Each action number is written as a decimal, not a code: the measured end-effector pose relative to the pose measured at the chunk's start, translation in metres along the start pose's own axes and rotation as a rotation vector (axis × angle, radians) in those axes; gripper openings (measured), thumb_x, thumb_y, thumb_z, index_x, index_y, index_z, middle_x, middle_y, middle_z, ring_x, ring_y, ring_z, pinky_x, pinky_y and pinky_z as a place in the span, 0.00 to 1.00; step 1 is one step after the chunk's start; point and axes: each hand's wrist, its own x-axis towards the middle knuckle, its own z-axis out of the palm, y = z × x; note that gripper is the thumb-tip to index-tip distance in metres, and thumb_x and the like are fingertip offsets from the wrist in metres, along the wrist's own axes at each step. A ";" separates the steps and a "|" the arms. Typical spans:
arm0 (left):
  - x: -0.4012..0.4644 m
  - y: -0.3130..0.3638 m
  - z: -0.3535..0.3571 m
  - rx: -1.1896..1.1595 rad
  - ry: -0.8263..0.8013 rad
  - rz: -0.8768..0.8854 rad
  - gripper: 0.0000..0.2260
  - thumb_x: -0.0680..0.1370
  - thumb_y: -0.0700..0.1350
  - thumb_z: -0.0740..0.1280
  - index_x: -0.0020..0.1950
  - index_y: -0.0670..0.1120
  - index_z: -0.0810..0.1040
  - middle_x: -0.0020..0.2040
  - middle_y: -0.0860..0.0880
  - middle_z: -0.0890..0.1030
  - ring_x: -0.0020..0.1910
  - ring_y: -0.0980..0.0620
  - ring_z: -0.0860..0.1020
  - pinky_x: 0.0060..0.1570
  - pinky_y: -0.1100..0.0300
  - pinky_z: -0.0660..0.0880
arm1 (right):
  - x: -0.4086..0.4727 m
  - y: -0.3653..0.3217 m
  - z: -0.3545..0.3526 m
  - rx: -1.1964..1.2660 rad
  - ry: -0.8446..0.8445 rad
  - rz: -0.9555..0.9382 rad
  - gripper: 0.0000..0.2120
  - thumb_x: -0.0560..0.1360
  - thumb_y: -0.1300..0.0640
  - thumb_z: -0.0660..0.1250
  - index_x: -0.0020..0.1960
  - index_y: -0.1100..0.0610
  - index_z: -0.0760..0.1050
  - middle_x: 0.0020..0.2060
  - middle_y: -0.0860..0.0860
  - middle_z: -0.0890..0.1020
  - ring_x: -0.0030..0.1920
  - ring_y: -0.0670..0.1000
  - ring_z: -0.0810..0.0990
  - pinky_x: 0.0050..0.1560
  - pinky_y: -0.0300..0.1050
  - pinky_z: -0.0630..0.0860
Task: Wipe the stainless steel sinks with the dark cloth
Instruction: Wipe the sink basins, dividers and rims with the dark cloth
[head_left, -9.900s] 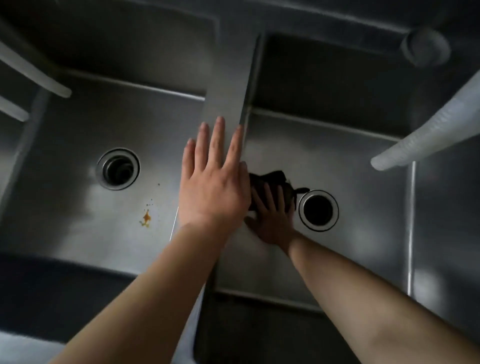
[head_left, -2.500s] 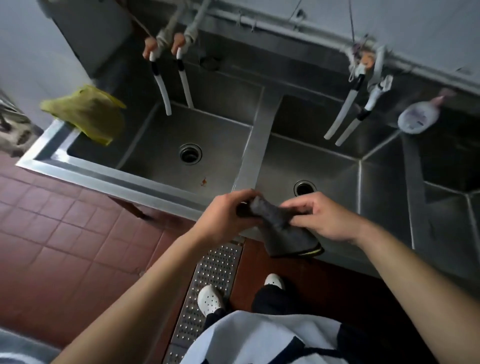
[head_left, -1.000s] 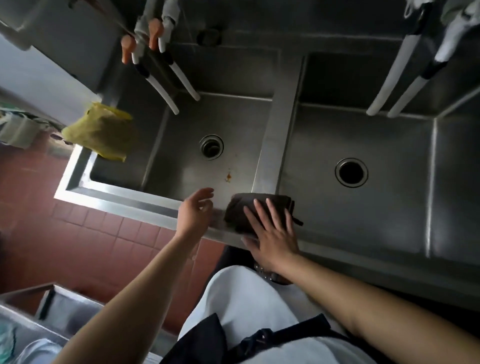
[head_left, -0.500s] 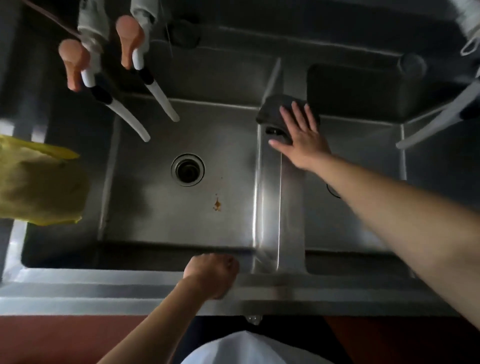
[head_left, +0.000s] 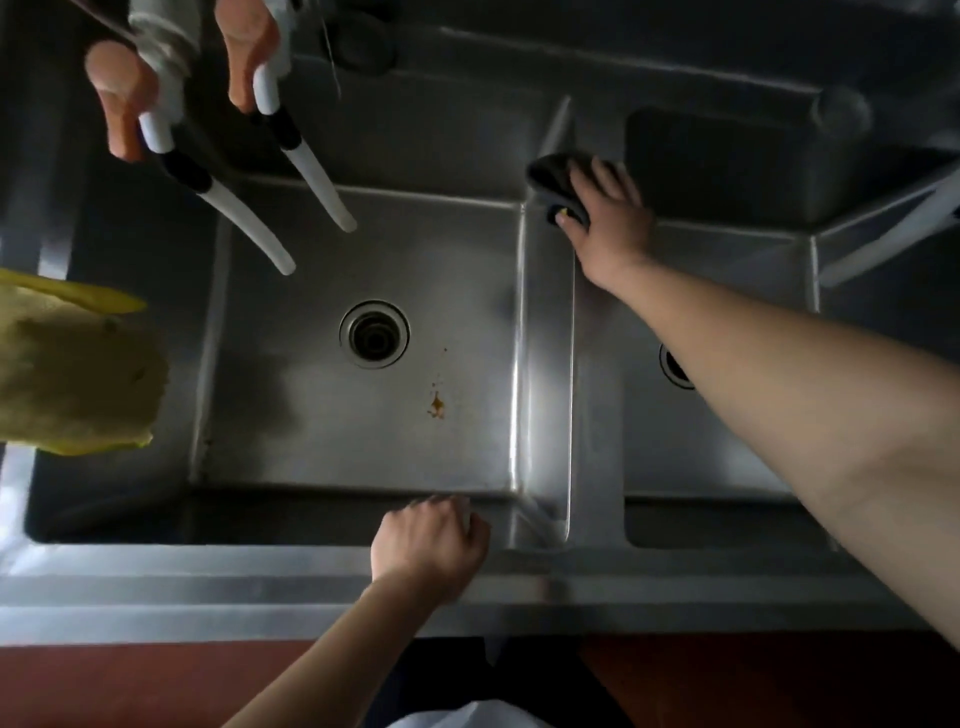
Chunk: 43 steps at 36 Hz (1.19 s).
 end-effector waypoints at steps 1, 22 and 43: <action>0.000 0.001 -0.001 0.009 0.011 0.000 0.19 0.79 0.59 0.53 0.53 0.50 0.77 0.54 0.48 0.83 0.52 0.44 0.81 0.42 0.54 0.70 | -0.013 0.000 0.001 0.010 -0.022 -0.017 0.29 0.81 0.45 0.60 0.79 0.46 0.55 0.79 0.50 0.56 0.79 0.57 0.51 0.75 0.60 0.56; -0.077 0.048 -0.003 -0.707 0.362 -0.100 0.17 0.76 0.41 0.66 0.63 0.52 0.79 0.61 0.49 0.80 0.48 0.50 0.80 0.50 0.62 0.73 | -0.354 0.014 0.037 0.474 -0.011 -0.157 0.21 0.76 0.59 0.69 0.68 0.49 0.76 0.68 0.49 0.76 0.71 0.53 0.71 0.71 0.51 0.66; -0.268 0.152 -0.068 -0.618 0.528 0.809 0.25 0.73 0.37 0.76 0.66 0.54 0.76 0.70 0.51 0.69 0.70 0.53 0.72 0.57 0.53 0.81 | -0.514 0.021 -0.143 2.038 -0.214 -0.148 0.16 0.75 0.61 0.65 0.63 0.62 0.76 0.57 0.64 0.81 0.56 0.60 0.81 0.58 0.52 0.79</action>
